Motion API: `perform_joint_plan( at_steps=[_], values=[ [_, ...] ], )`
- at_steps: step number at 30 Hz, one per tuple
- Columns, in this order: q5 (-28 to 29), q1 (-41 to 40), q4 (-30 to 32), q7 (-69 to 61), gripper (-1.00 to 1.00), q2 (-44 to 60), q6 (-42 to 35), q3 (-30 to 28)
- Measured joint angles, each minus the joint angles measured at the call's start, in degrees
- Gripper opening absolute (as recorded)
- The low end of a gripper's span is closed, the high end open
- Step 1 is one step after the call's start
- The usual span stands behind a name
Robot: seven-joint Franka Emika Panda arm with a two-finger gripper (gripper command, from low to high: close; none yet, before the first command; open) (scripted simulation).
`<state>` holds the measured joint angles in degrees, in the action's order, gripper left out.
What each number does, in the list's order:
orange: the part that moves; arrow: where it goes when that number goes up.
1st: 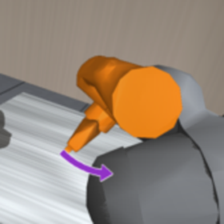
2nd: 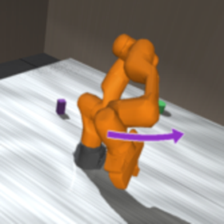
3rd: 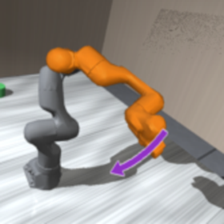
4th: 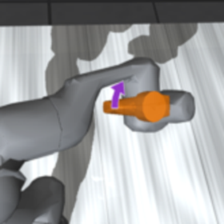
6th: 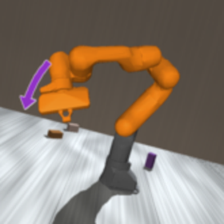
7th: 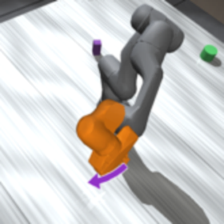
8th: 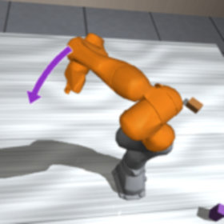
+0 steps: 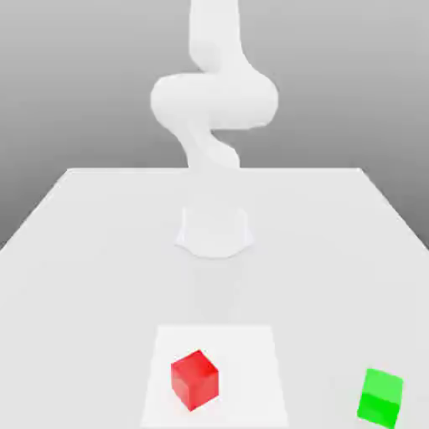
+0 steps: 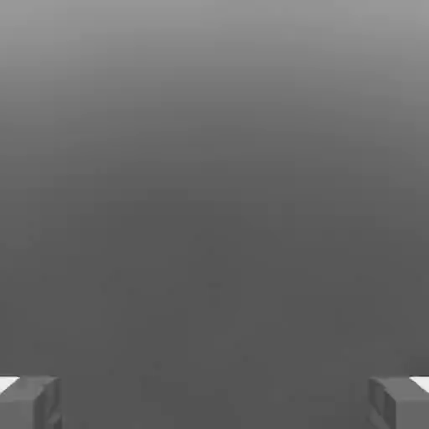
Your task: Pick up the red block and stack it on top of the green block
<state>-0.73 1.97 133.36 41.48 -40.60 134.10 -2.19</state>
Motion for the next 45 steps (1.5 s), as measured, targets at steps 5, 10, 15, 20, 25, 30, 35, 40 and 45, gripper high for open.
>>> perform_joint_plan(
  at_steps=[5, 10, 15, 20, 25, 30, 35, 40, 45],
  values=[
    [-1.8, 3.7, 3.2, -9.1, 0.00, 10.8, 4.8, -4.2],
    [-3.7, 6.6, 6.4, -18.1, 0.00, 21.2, 9.3, -7.5],
    [-5.7, 7.9, 9.5, -27.1, 0.00, 31.6, 13.9, -9.2],
    [-5.6, 7.8, 12.7, -34.7, 0.00, 41.8, 18.6, -9.7],
    [-5.3, 6.6, 14.2, -39.5, 0.00, 51.8, 24.7, -8.9],
    [-8.8, 3.9, 13.1, -42.4, -1.00, 59.5, 30.9, -5.5],
    [-9.1, 3.6, 13.0, -42.6, -1.00, 60.2, 31.5, -5.1],
    [-4.9, 5.3, 14.3, -39.5, -1.00, 52.5, 25.2, -7.7],
    [-1.2, 11.1, 9.9, -38.5, -1.00, 50.0, 18.4, -2.9]
  ],
)
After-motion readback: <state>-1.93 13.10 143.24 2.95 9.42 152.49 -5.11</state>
